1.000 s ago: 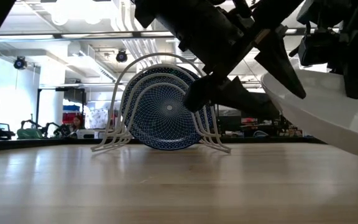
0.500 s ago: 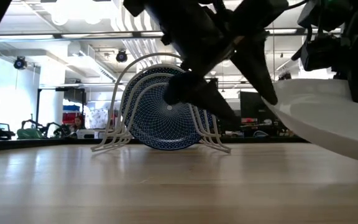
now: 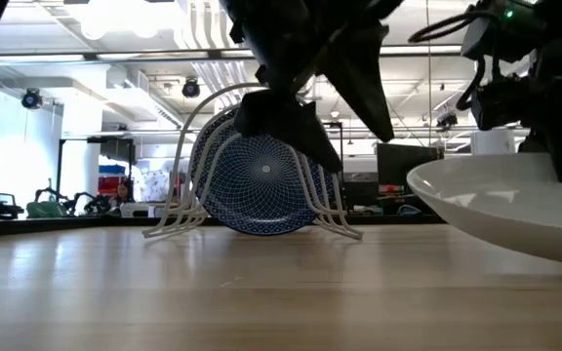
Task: Sort dishes
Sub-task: Remove the white plate from the dish rack
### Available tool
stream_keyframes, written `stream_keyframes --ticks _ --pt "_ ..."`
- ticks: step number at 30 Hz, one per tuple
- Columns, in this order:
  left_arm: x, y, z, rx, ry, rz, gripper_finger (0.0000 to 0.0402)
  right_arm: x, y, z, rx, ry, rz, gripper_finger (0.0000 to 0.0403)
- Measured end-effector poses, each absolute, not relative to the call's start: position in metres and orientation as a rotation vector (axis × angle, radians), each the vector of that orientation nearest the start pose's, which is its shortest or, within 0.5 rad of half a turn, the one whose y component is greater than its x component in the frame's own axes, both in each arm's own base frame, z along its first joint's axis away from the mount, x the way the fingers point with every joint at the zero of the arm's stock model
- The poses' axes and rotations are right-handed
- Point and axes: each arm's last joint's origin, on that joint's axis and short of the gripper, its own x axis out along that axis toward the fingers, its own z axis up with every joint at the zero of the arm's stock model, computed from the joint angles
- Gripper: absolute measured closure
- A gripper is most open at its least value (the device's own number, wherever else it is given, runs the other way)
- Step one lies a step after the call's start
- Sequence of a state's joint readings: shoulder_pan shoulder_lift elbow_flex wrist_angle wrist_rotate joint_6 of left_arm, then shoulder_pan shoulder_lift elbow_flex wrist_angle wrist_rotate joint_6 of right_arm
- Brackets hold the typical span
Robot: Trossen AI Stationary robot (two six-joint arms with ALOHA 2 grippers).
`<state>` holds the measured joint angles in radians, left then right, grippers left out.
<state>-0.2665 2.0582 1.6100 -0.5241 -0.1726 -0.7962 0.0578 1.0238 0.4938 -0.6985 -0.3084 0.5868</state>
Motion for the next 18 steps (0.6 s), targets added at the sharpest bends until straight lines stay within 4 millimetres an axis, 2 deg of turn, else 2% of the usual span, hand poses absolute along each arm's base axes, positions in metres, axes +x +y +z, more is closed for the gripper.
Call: stream_keyframes --ticks 4,13,18 --pt "0.428 -0.112 0.212 -0.504 0.908 0.274 0.0124 0.159 0.018 0.163 0.658 1.31 -0.057 0.0386" --pt "0.425 -0.117 0.212 -0.445 0.934 0.249 0.0124 0.167 0.017 0.155 0.612 1.3 -0.08 0.0386" --pt "0.422 -0.121 0.219 -0.399 0.909 0.246 0.0124 0.172 0.017 0.152 0.591 1.291 -0.073 0.0386"
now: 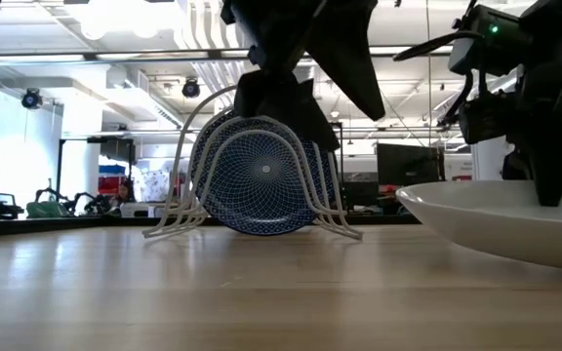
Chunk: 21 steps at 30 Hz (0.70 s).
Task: Sort dishes
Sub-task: Remove the white plate from the dish rack
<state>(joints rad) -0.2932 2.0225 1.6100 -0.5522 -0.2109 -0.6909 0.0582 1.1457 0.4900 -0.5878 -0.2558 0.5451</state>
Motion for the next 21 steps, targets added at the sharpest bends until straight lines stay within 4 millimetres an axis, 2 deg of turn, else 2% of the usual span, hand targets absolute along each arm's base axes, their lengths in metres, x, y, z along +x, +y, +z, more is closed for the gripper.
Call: stream_keyframes --ticks 12,21 --pt "0.402 -0.119 0.252 -0.281 0.824 0.372 0.0124 0.176 0.017 0.151 0.54 1.258 -0.057 0.0385" --pt "0.393 -0.115 0.272 -0.226 0.772 0.389 0.0124 0.178 0.017 0.148 0.527 1.259 -0.076 0.0384"
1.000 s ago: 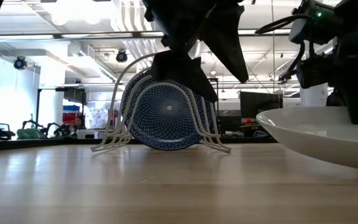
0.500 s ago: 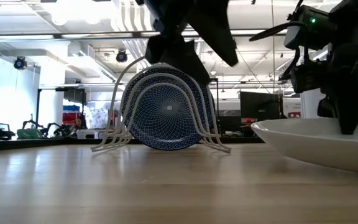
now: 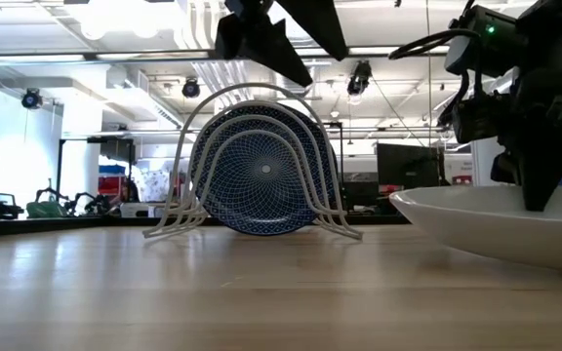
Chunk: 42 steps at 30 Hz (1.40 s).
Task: Sort dishes
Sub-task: Remove the white plate from the dish rack, then remove the blue patterned plate from the dish rack
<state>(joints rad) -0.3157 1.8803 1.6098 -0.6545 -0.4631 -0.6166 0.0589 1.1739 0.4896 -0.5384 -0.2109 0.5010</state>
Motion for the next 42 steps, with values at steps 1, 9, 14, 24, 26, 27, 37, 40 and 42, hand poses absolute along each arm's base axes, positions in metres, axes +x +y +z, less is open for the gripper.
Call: stream_keyframes --ticks 1,9,14,24,26,27,37,40,42 --pt "0.392 -0.115 0.273 -0.22 0.772 0.386 0.0124 0.178 0.017 0.148 0.526 1.259 -0.076 0.0384" --pt "0.392 -0.114 0.273 -0.202 0.769 0.396 0.0124 0.178 0.016 0.147 0.51 1.261 -0.101 0.0357" --pt "0.392 -0.114 0.273 -0.198 0.765 0.404 0.0124 0.178 0.015 0.143 0.478 1.277 -0.144 0.0326" --pt "0.392 -0.113 0.273 -0.2 0.765 0.418 0.0124 0.177 0.014 0.141 0.494 1.301 -0.165 0.0296" --pt "0.391 -0.113 0.272 -0.184 0.77 0.433 0.0124 0.176 0.014 0.143 0.501 1.321 -0.176 0.0288" --pt "0.39 -0.112 0.272 -0.176 0.779 0.436 0.0124 0.175 0.014 0.145 0.5 1.333 -0.181 0.0284" --pt "0.369 -0.103 0.285 -0.042 0.845 0.499 0.0124 0.179 0.013 0.176 0.43 1.382 -0.24 0.0246" --pt "0.358 -0.098 0.297 0.007 0.827 0.559 0.0124 0.181 0.012 0.193 0.405 1.337 -0.236 0.0238" --pt "0.351 -0.096 0.305 0.042 0.807 0.596 0.0124 0.183 0.011 0.208 0.378 1.281 -0.232 0.0235"
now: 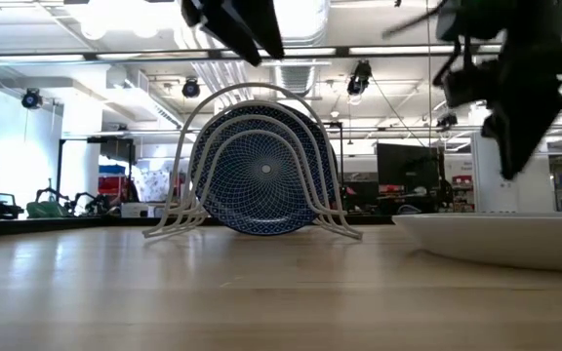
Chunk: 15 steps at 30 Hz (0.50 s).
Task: Sort dishes
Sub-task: Remove the blue patterned plate from the dish rack
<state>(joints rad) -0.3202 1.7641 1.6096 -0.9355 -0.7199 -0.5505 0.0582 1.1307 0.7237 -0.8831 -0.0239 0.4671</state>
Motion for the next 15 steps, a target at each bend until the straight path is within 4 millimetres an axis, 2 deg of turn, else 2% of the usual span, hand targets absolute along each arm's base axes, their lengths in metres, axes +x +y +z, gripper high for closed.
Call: stream_keyframes --ticks 7,15 --pt "0.337 -0.093 0.327 0.163 0.728 0.655 0.0124 0.187 0.007 0.254 0.249 1.009 -0.266 0.0238" --pt "0.333 -0.09 0.332 0.297 0.716 0.691 0.0124 0.21 0.001 0.28 0.174 0.717 -0.218 0.024"
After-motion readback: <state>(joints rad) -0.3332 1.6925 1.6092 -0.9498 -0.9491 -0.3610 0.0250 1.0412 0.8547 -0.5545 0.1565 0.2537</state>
